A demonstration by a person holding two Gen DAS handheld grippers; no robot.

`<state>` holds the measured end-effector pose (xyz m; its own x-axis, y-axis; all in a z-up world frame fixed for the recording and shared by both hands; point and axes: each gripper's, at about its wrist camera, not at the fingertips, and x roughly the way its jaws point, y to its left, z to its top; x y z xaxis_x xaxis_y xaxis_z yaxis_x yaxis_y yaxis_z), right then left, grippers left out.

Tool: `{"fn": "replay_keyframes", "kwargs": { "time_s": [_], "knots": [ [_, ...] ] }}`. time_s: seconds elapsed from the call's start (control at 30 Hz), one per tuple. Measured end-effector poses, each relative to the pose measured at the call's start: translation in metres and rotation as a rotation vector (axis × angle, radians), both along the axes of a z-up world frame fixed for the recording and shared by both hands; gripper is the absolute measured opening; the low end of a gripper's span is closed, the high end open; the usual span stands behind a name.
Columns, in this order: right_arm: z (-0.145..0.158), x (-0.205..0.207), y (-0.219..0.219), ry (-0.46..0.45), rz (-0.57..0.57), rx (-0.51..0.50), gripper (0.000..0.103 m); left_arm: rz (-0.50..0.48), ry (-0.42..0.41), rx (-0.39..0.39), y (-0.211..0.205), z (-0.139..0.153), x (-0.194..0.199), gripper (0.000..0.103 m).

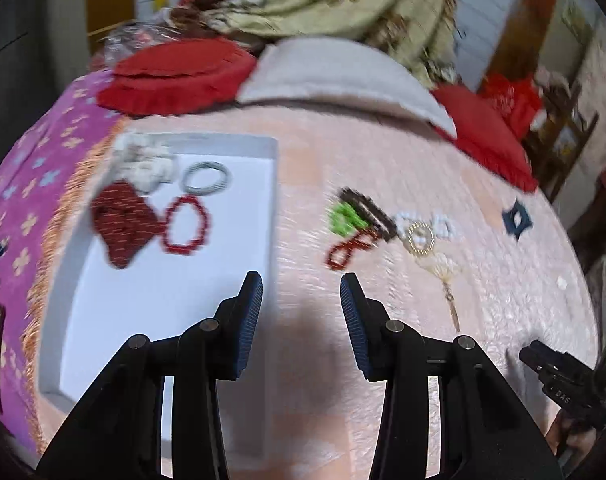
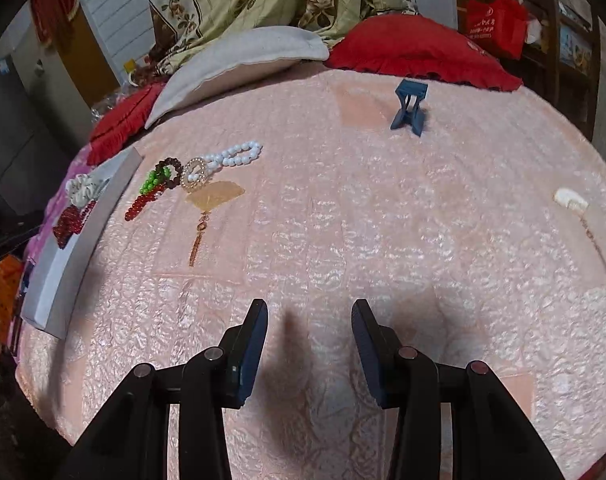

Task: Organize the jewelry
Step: 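Grasp the red-orange bead strand with the left gripper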

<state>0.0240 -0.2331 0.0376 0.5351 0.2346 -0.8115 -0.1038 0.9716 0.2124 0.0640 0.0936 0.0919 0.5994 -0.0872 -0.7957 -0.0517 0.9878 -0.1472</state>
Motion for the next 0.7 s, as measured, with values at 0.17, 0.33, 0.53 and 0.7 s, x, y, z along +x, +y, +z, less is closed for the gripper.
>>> {"fn": "replay_keyframes", "kwargs": {
  "time_s": [0.17, 0.33, 0.53, 0.7],
  "knots": [
    [-0.01, -0.003, -0.002, -0.002, 0.026, 0.031, 0.042, -0.068, 0.09, -0.005, -0.033, -0.026, 0.042, 0.04],
    [-0.012, -0.004, -0.006, -0.037, 0.023, 0.034, 0.042, -0.042, 0.142, 0.061, -0.048, -0.05, 0.091, 0.04],
    [-0.016, 0.001, -0.015, -0.034, 0.014, 0.059, 0.042, -0.056, 0.192, 0.108, -0.06, -0.074, 0.121, 0.028],
    [-0.018, 0.003, -0.018, -0.037, 0.005, 0.077, 0.042, -0.138, 0.234, 0.05, -0.069, -0.078, 0.098, 0.007]
  ]
}}
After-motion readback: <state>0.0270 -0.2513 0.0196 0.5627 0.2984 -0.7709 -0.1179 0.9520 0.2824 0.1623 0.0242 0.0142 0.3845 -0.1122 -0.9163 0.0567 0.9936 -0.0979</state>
